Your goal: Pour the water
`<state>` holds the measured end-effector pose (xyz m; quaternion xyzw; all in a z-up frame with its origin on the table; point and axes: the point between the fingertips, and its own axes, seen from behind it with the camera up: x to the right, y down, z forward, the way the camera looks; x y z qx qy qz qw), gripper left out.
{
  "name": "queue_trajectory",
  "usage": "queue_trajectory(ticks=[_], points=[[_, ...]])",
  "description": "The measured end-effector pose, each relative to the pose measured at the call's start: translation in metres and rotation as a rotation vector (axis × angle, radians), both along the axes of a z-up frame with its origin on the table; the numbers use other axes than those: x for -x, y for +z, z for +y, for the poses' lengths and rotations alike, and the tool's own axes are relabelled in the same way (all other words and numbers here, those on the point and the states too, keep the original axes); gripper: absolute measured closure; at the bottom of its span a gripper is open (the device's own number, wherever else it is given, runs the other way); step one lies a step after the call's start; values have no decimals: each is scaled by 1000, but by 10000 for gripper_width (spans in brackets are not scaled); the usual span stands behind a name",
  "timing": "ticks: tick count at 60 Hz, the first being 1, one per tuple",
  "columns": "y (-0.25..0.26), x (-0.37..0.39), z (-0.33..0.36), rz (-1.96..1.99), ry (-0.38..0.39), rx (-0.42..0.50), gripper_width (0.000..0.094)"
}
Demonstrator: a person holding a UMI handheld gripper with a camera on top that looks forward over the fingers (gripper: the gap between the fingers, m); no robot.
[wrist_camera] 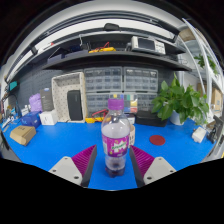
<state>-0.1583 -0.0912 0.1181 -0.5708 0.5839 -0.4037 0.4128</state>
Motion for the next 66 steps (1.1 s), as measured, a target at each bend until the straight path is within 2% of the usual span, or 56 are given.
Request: queue_trajectory(ticks=[18, 21, 27, 28, 29, 30, 38, 43, 52, 57, 66], points=[[-6, -57, 0, -53, 33, 22, 292], [-7, -62, -6, -73, 13, 26, 439], [-3, -65, -10, -132, -2, -36, 509], [-3, -65, -11, -136, -3, -40, 511], [-2, -65, -12, -136, -1, -42, 469], [-2, -65, -12, -137, 4, -44, 540], [-6, -64, -3, -118, 62, 17, 565], [-8, -65, 7, -70, 84, 4, 566], [-9, -83, 50, -8, 113, -145, 565], [-8, -101, 76, 29, 105, -294, 565], [7, -137, 97, 71, 24, -617, 565]])
